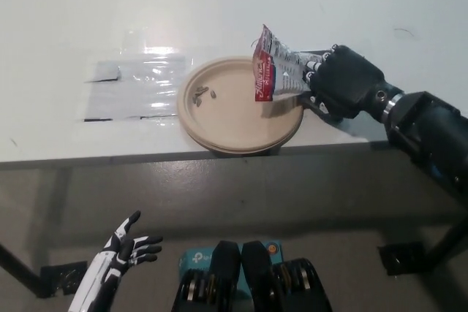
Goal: The robot picks up a small bag of sunflower seeds on the right hand side and take it to the empty plate on the left hand side then pours some sunflower seeds on to the plate.
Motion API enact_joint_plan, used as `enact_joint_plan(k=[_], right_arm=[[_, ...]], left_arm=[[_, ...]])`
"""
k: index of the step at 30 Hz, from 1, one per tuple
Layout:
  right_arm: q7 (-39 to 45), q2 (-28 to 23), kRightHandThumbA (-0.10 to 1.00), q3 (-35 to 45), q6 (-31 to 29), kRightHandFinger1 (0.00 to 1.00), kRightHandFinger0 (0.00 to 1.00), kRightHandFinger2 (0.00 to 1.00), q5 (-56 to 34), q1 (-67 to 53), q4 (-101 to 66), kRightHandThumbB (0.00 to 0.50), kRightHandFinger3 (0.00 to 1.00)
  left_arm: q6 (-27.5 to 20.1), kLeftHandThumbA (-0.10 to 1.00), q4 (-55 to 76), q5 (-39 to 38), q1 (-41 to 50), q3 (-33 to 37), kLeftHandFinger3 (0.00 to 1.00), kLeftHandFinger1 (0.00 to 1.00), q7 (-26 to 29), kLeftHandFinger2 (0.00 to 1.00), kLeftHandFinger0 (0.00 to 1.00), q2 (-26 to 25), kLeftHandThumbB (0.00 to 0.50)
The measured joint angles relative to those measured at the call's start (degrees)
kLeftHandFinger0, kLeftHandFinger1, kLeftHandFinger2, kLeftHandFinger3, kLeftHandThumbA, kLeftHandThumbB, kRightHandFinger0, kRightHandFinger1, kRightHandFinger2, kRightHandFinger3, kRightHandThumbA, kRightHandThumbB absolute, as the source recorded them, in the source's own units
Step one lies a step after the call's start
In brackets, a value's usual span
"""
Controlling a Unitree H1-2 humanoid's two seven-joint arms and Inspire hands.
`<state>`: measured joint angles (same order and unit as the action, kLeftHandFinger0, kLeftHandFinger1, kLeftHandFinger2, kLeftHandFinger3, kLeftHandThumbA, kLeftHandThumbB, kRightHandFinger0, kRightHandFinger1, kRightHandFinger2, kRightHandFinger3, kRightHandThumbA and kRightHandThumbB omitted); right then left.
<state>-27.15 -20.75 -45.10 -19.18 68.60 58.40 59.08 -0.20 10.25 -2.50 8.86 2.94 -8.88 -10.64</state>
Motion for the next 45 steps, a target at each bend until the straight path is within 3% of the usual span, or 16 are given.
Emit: enact_joint_plan(k=[1,3,5,6,7,8,9,10,11,15,29,34,36,37,38,45], right_arm=[[-0.2,0.2,-0.10,0.0,0.0,0.00,0.00,0.37,0.0,0.0,0.4,0.263,0.21],[-0.6,0.4,-0.10,0.0,0.1,0.00,0.00,0.33,0.0,0.0,1.4,0.246,0.16],[-0.8,0.4,-0.10,-0.1,0.2,0.03,0.00,0.44,-0.1,0.0,1.9,0.236,0.14],[-0.9,0.4,-0.10,0.0,0.2,0.09,0.00,0.58,-0.1,0.0,2.2,0.221,0.15],[-1.1,0.4,-0.10,0.0,0.2,0.20,0.01,0.65,-0.2,0.0,2.6,0.234,0.30],[-1.1,0.4,0.06,0.4,0.3,0.43,0.17,0.87,-0.6,0.0,3.1,0.280,0.55],[-1.0,0.4,0.38,0.9,0.3,0.93,0.60,1.00,-1.1,0.0,3.5,0.377,1.00],[-0.6,0.4,0.44,1.9,0.3,1.00,0.82,1.00,-1.7,-0.1,3.6,0.421,1.00],[0.5,0.4,0.54,2.8,0.4,1.00,1.00,1.00,-2.4,-0.2,3.6,0.496,1.00],[5.4,0.4,0.63,5.4,1.1,1.00,1.00,1.00,-4.6,-1.4,2.6,0.500,1.00],[21.6,0.5,0.68,12.5,3.7,1.00,1.00,1.00,-11.7,-4.9,-3.5,0.500,1.00],[27.3,0.3,0.92,15.1,5.2,1.00,1.00,1.00,-14.8,-5.6,-7.7,0.500,1.00],[29.4,0.2,0.88,16.3,6.0,1.00,1.00,1.00,-16.4,-6.6,-10.3,0.500,1.00],[31.0,0.1,0.91,17.1,6.5,1.00,1.00,1.00,-17.7,-7.3,-12.4,0.500,1.00],[32.3,0.0,1.00,18.1,7.1,1.00,1.00,1.00,-18.9,-8.1,-14.5,0.463,1.00],[37.9,-0.9,1.00,23.7,10.8,1.00,1.00,1.00,-26.0,-13.0,-26.4,0.497,1.00]], left_arm=[[0.0,0.94,0.0,-0.1,0.1,0.0,1.00,0.73,0.0,0.73,0.76,0.0,0.153],[0.0,0.93,0.0,-0.3,0.2,0.0,1.00,0.73,0.0,0.73,0.76,0.0,0.143],[0.0,0.91,0.0,-0.4,0.3,-0.1,1.00,0.73,0.0,0.73,0.75,0.0,0.138],[-0.1,0.91,0.0,-0.4,0.4,-0.2,1.00,0.73,0.0,0.73,0.74,0.0,0.137],[-0.1,0.90,0.0,-0.5,0.4,-0.2,1.00,0.73,0.0,0.73,0.74,0.0,0.129],[-0.1,0.90,0.0,-0.6,0.5,-0.2,1.00,0.72,0.0,0.73,0.74,0.0,0.132],[-0.2,0.89,0.0,-0.6,0.5,-0.3,1.00,0.72,0.0,0.72,0.74,0.0,0.136],[-0.3,0.89,0.0,-0.7,0.6,-0.3,1.00,0.72,0.0,0.72,0.74,0.0,0.137],[-0.3,0.89,0.0,-0.7,0.7,-0.3,1.00,0.73,0.0,0.72,0.74,0.0,0.141],[-0.2,0.89,-0.5,-0.8,0.8,-0.2,1.00,0.73,0.0,0.72,0.75,0.0,0.146],[-0.1,0.88,-0.8,-0.7,1.1,-0.2,1.00,0.73,0.0,0.73,0.77,0.0,0.155],[-0.1,0.88,-0.8,-0.8,1.1,-0.2,1.00,0.74,0.0,0.74,0.78,0.0,0.160],[-0.1,0.87,-0.8,-0.8,1.1,-0.2,1.00,0.74,0.0,0.73,0.77,0.0,0.162],[0.0,0.87,-0.9,-0.8,1.1,-0.2,1.00,0.74,0.0,0.73,0.77,0.0,0.158],[0.0,0.86,-0.9,-0.8,1.1,-0.2,1.00,0.74,0.0,0.73,0.77,0.0,0.151],[0.0,0.85,-1.1,-0.8,1.1,-0.2,1.00,0.75,0.0,0.75,0.78,0.0,0.171]])
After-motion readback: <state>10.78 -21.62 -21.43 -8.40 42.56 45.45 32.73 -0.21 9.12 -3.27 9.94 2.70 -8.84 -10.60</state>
